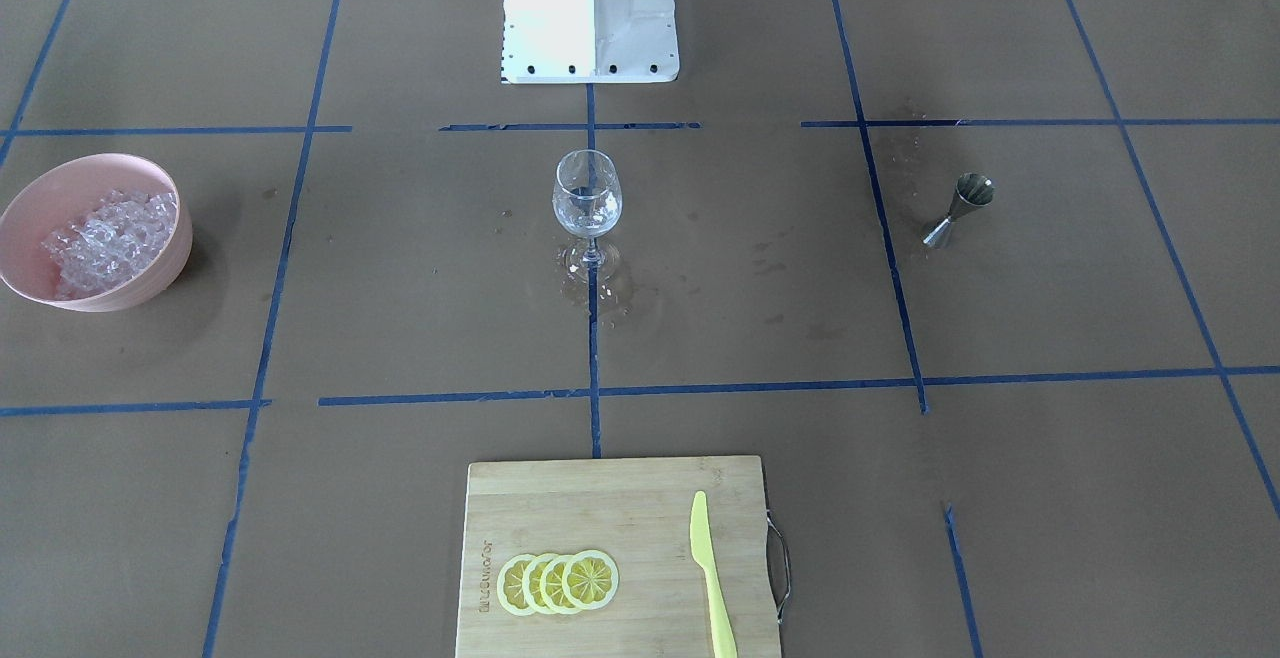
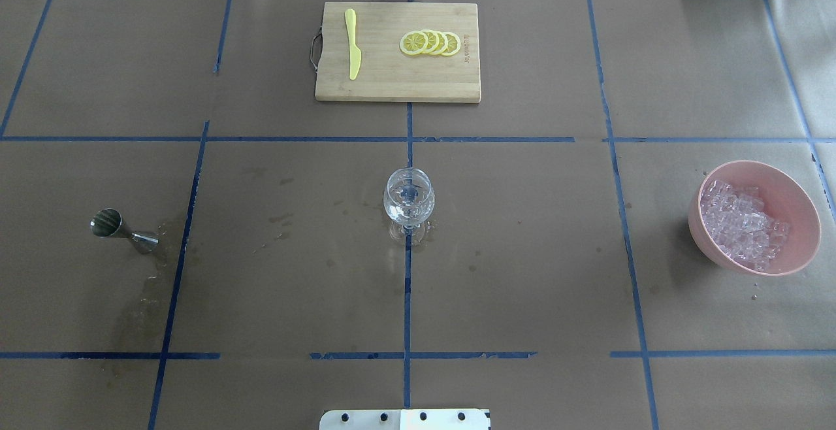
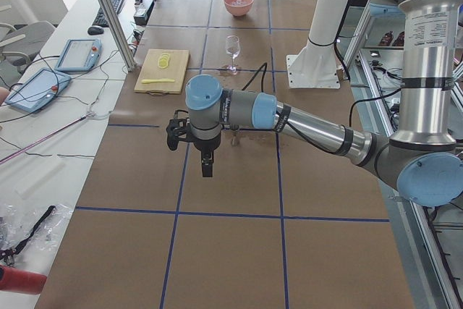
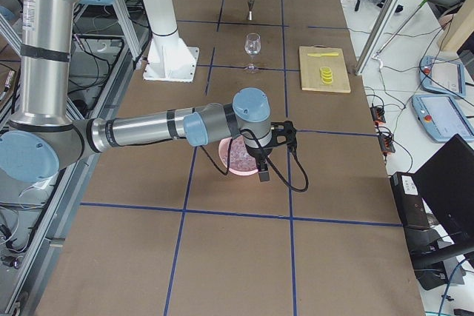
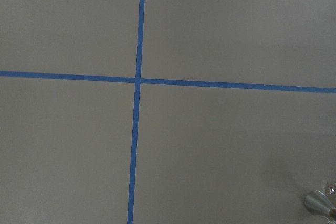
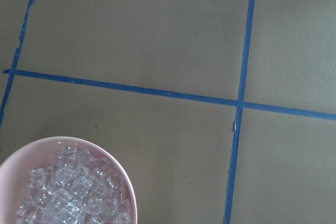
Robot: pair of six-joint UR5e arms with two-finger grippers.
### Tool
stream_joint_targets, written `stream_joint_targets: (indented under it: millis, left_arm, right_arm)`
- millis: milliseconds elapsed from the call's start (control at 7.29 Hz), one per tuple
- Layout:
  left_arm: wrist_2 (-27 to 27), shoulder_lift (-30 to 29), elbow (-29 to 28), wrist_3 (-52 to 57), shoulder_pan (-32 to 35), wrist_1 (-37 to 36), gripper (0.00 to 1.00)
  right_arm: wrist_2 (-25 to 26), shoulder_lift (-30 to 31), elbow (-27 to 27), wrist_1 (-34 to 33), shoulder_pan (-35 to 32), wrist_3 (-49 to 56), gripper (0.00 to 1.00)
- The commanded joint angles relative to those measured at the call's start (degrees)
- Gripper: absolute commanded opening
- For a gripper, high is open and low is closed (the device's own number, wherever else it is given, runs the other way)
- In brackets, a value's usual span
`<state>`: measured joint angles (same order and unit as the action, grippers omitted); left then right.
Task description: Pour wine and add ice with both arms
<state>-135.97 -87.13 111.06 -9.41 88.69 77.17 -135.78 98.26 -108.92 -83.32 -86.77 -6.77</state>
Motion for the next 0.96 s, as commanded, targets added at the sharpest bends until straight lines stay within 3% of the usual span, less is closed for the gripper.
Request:
stream_joint_targets:
  millis: [0, 137, 274, 548, 823]
  left_arm:
    - [-0.9, -0.8, -0.8, 0.2, -0.3, 0.1, 1.0]
    - [-1.4, -1.6, -6.1, 0.8, -0.3, 0.6, 1.0]
    - [-1.2, -1.1, -7.8, 6.1, -0.1, 2.8, 1.0]
    - [-0.8, -1.0, -7.8, 11.7, 0.0, 2.5, 1.0]
    - [-0.8, -1.0, -7.2, 11.7, 0.0, 2.5, 1.0]
  right_arm:
    - [0.0, -0.1, 0.9, -0.1, 0.7, 0.0, 1.0]
    - [0.0, -0.8, 2.0, -0.1, 0.7, 0.0, 1.0]
    - [0.0, -1.0, 3.5, 0.0, 0.8, 0.0, 1.0]
    - [-0.8, -1.3, 3.9, 0.0, 1.9, -2.1, 1.0]
    - [-1.8, -1.1, 1.6, 0.9, 10.0, -15.8, 1.0]
